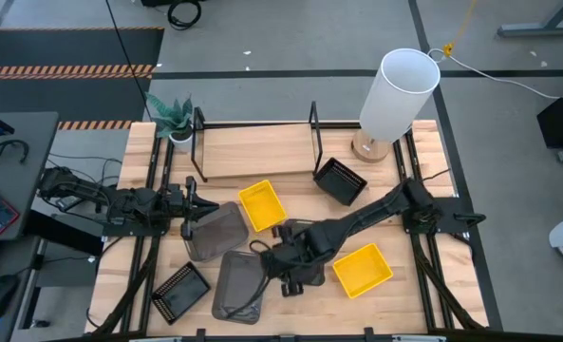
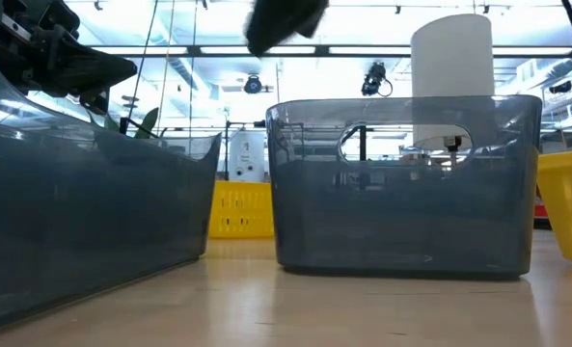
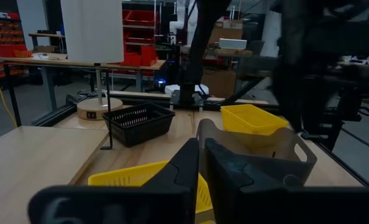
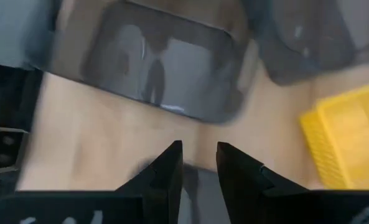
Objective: Stack baskets on shelf by color
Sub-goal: Stack the bottom gray bin on top of the gray bin
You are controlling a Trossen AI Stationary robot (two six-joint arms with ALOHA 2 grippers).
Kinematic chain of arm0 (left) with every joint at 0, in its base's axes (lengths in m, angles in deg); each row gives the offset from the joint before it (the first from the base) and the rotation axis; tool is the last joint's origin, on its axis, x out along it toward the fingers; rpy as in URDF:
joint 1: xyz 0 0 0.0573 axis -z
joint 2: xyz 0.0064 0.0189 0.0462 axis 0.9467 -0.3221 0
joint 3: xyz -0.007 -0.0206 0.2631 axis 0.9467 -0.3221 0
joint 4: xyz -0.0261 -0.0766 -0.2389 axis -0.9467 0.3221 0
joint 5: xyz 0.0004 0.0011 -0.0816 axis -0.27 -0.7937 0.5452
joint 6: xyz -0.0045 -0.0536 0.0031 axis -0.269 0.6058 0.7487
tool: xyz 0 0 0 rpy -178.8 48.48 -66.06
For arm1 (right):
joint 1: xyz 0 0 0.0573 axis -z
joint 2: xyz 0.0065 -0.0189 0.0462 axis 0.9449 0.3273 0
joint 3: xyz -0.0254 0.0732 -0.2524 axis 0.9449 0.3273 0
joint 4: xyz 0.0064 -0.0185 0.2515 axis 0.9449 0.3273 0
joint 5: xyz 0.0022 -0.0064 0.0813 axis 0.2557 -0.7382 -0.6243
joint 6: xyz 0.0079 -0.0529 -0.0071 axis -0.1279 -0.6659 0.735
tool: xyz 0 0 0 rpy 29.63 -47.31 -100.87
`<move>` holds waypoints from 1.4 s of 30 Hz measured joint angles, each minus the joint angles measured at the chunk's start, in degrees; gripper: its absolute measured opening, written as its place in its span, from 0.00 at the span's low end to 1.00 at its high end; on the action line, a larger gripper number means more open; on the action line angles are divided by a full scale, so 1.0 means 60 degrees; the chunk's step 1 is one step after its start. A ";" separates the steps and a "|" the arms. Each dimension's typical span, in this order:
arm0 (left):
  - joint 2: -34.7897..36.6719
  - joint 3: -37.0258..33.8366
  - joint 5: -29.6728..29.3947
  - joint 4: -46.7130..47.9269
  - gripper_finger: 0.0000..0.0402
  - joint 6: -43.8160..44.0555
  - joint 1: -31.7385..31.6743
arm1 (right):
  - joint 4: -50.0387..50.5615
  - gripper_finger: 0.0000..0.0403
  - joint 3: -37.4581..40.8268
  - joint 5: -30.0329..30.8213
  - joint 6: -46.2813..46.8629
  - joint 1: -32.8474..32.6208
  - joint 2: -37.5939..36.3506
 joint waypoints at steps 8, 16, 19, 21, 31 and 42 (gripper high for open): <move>-0.0001 -0.0001 0.0001 0.0002 0.08 0.0000 -0.0001 | 0.0076 0.26 -0.1655 -0.0119 0.0137 -0.0414 0.0952; -0.0004 -0.0002 0.0004 -0.0001 0.09 0.0000 -0.0001 | 0.0499 0.27 -0.1766 0.0903 -0.0010 -0.0229 0.0981; -0.0002 -0.0002 0.0004 -0.0004 0.08 0.0000 0.0000 | 0.0268 0.30 -0.1624 0.0954 -0.0009 0.0029 0.0965; -0.0004 0.0000 0.0000 -0.0002 0.07 -0.0002 0.0003 | -0.0174 0.34 -0.1358 0.0963 -0.0016 0.0199 0.0965; -0.0004 -0.0001 0.0002 -0.0002 0.10 -0.0004 0.0003 | -0.1623 0.54 -0.0447 0.0689 0.0144 0.0762 0.0966; -0.0004 0.0001 0.0002 0.0005 0.07 0.0000 0.0001 | -0.3096 0.52 0.1082 0.0817 0.0011 0.0956 0.0973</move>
